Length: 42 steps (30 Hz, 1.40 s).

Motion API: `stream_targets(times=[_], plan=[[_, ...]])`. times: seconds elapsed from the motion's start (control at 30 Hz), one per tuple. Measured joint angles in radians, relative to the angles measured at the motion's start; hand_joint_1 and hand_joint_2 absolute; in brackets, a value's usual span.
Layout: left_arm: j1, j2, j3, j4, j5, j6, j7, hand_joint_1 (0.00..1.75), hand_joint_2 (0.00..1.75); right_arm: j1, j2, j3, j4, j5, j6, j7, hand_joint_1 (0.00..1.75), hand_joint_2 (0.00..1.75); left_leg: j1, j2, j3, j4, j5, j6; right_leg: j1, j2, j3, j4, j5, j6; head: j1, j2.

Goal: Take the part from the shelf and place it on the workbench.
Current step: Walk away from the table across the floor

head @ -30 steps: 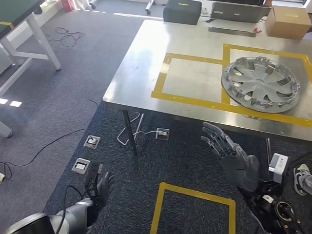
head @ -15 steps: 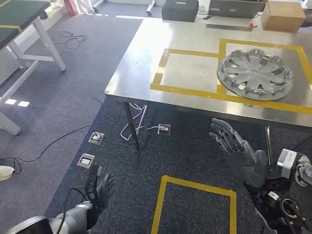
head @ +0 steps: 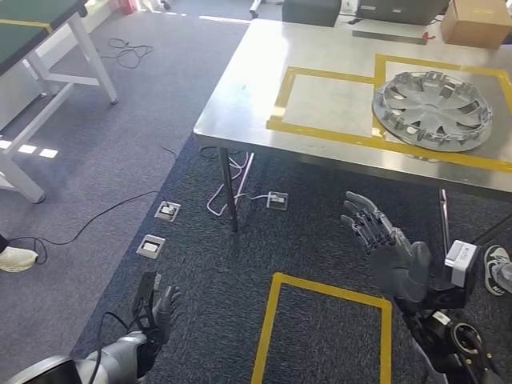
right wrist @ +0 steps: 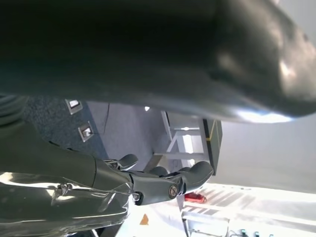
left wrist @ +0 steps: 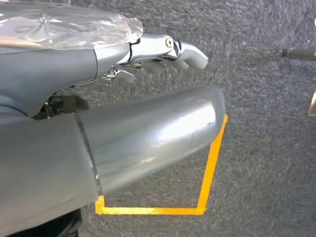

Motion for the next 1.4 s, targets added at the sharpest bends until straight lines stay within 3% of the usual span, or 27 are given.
stream_targets(times=[0.07,0.1,0.13,0.2,0.27,0.33,0.4,0.47,0.57,0.6,0.63,0.67,0.73,0.77,0.83,0.9,0.97,1.03,1.1,1.13,1.17,1.2,1.3,1.37,1.4], plan=[[0.001,0.000,0.000,0.000,0.001,0.001,0.000,0.00,0.00,0.001,0.000,0.000,0.004,0.001,-0.002,0.000,0.00,0.00,-0.003,0.000,-0.020,0.002,0.016,0.004,-0.001,0.001,-0.032,0.139,-0.073,0.005,0.005,0.000],[0.003,0.000,0.000,0.000,0.001,0.001,0.000,0.00,0.00,0.002,0.000,0.000,0.007,0.002,-0.003,0.000,0.00,0.00,-0.004,0.000,-0.031,0.003,0.023,0.003,-0.001,0.001,-0.031,0.176,-0.079,0.006,0.006,0.000],[0.004,0.000,0.000,0.000,0.001,0.001,0.000,0.00,0.00,0.002,0.000,0.000,0.009,0.002,-0.004,0.000,0.00,0.00,-0.004,-0.001,-0.041,0.005,0.030,0.001,-0.001,0.001,-0.013,0.173,-0.064,0.006,0.007,0.000],[0.006,0.000,0.000,0.000,0.001,0.002,0.000,0.00,0.00,0.002,0.000,0.000,0.013,0.004,-0.005,0.000,0.00,0.00,-0.004,-0.002,-0.060,0.012,0.040,-0.004,-0.002,0.002,0.071,0.063,-0.015,0.004,0.008,0.000],[0.005,0.001,0.000,0.000,0.001,0.004,0.000,0.00,0.00,0.000,0.001,-0.001,0.015,0.007,-0.006,-0.002,0.00,0.00,-0.006,-0.003,-0.074,0.019,0.048,-0.014,0.001,0.006,0.163,-0.073,-0.007,-0.001,0.008,0.000],[0.005,0.002,0.001,0.000,0.001,0.006,-0.001,0.00,0.00,-0.001,0.002,-0.002,0.018,0.010,-0.008,-0.005,0.00,0.00,-0.007,-0.003,-0.084,0.021,0.058,-0.026,0.006,0.009,0.194,-0.127,-0.021,-0.008,0.008,0.000],[0.005,0.003,0.001,0.000,0.001,0.007,-0.001,0.00,0.00,-0.002,0.003,-0.003,0.022,0.013,-0.011,-0.005,0.00,0.00,-0.005,-0.004,-0.091,0.028,0.062,-0.037,0.004,0.008,0.186,-0.133,-0.014,-0.021,0.008,0.000],[0.005,0.003,0.001,0.000,0.001,0.008,-0.001,0.00,0.00,-0.005,0.005,-0.006,0.025,0.015,-0.012,-0.005,0.00,0.00,-0.004,-0.004,-0.117,0.084,0.020,-0.044,0.002,0.004,0.178,-0.137,-0.002,-0.036,0.006,0.000],[0.006,0.004,0.001,0.000,0.001,0.008,-0.001,0.00,0.00,-0.007,0.006,-0.010,0.028,0.016,-0.013,-0.005,0.00,0.00,-0.003,-0.004,-0.206,0.288,-0.089,-0.051,0.006,0.003,0.160,-0.136,0.011,-0.047,0.002,0.000],[0.007,0.004,0.001,0.000,0.001,0.008,-0.001,0.00,0.00,-0.007,0.006,-0.009,0.029,0.016,-0.013,-0.006,0.00,0.00,-0.003,-0.004,-0.227,0.341,-0.105,-0.052,0.007,0.004,0.155,-0.136,0.015,-0.048,0.001,0.000],[0.007,0.004,0.001,0.000,0.001,0.008,-0.001,0.00,0.00,-0.006,0.006,-0.009,0.031,0.016,-0.014,-0.006,0.00,0.00,-0.003,-0.004,-0.232,0.362,-0.104,-0.051,0.008,0.007,0.150,-0.135,0.018,-0.048,0.001,0.000],[0.008,0.004,0.001,0.000,0.001,0.008,-0.001,0.00,0.00,-0.006,0.006,-0.010,0.033,0.015,-0.016,-0.006,0.00,0.00,-0.003,-0.004,-0.213,0.333,-0.081,-0.049,0.009,0.011,0.147,-0.135,0.020,-0.047,0.000,0.000],[0.008,0.005,0.001,0.000,0.001,0.009,-0.001,0.00,0.00,-0.006,0.006,-0.011,0.034,0.014,-0.020,-0.008,0.00,0.00,-0.003,-0.013,-0.130,0.187,-0.013,-0.041,0.009,0.020,0.145,-0.133,0.022,-0.045,0.000,0.000],[0.007,0.006,0.001,0.000,0.001,0.009,-0.001,0.00,0.00,-0.007,0.006,-0.012,0.034,0.013,-0.022,-0.010,0.00,0.00,-0.003,-0.026,-0.088,0.115,0.007,-0.037,0.010,0.024,0.142,-0.132,0.023,-0.042,0.000,0.000],[0.007,0.008,0.001,0.000,0.001,0.009,-0.001,0.00,0.00,-0.009,0.006,-0.014,0.035,0.011,-0.025,-0.013,0.00,0.00,-0.005,-0.045,-0.047,0.036,0.020,-0.031,0.009,0.035,0.134,-0.131,0.028,-0.033,-0.001,0.000],[0.008,0.010,0.002,0.000,0.001,0.010,-0.002,0.00,0.00,-0.009,0.006,-0.015,0.035,0.008,-0.026,-0.014,0.00,0.00,-0.007,-0.040,-0.044,0.024,0.020,-0.027,0.006,0.048,0.130,-0.132,0.034,-0.022,-0.005,0.000],[0.007,0.008,0.002,0.000,0.001,0.011,-0.002,0.00,0.00,-0.009,0.006,-0.018,0.034,0.007,-0.027,-0.015,0.00,0.00,-0.003,-0.024,-0.039,0.013,0.024,-0.018,0.006,0.049,0.117,-0.116,0.020,-0.013,-0.006,0.000],[0.006,0.007,0.002,0.000,0.001,0.012,-0.002,0.00,0.00,-0.009,0.006,-0.022,0.034,0.006,-0.028,-0.016,0.00,0.00,0.000,-0.007,-0.036,0.004,0.027,-0.009,0.007,0.032,0.071,-0.016,-0.036,-0.005,0.000,0.000],[0.007,0.007,0.002,0.000,0.001,0.012,-0.002,0.00,0.00,-0.006,0.006,-0.024,0.035,0.005,-0.029,-0.016,0.00,0.00,-0.001,0.009,-0.036,0.004,0.027,-0.006,0.005,0.019,0.002,0.141,-0.098,0.002,0.005,0.000],[0.008,0.007,0.002,0.000,0.001,0.012,-0.002,0.00,0.00,-0.003,0.007,-0.024,0.035,0.005,-0.029,-0.016,0.00,0.00,-0.002,0.016,-0.036,0.004,0.027,-0.005,0.003,0.017,-0.020,0.190,-0.110,0.004,0.006,0.000],[0.008,0.007,0.002,0.000,0.001,0.012,-0.002,0.00,0.00,0.000,0.007,-0.025,0.035,0.005,-0.030,-0.016,0.00,0.00,-0.002,0.023,-0.036,0.004,0.027,-0.005,0.001,0.015,-0.026,0.201,-0.104,0.006,0.007,0.000],[0.009,0.006,0.002,0.000,0.001,0.012,-0.002,0.00,0.00,0.002,0.007,-0.025,0.036,0.005,-0.030,-0.016,0.00,0.00,-0.002,0.030,-0.035,0.004,0.027,-0.005,0.000,0.012,-0.011,0.169,-0.078,0.006,0.008,0.000],[0.008,0.006,0.002,0.000,0.001,0.012,-0.002,0.00,0.00,0.000,0.007,-0.027,0.036,0.005,-0.030,-0.016,0.00,0.00,-0.006,0.048,-0.032,0.008,0.023,-0.011,0.002,-0.030,0.092,-0.050,0.022,0.003,0.012,0.000],[0.008,0.007,0.002,0.000,0.001,0.012,-0.002,0.00,0.00,-0.002,0.007,-0.028,0.036,0.005,-0.030,-0.016,0.00,0.00,-0.012,0.061,-0.037,0.012,0.023,-0.019,0.007,-0.044,0.124,-0.120,0.033,-0.007,0.012,0.000],[0.008,0.007,0.002,0.000,0.001,0.012,-0.002,0.00,0.00,-0.001,0.007,-0.028,0.036,0.005,-0.029,-0.016,0.00,0.00,-0.014,0.069,-0.039,0.014,0.024,-0.023,0.009,-0.036,0.126,-0.126,0.032,-0.014,0.011,0.000]])
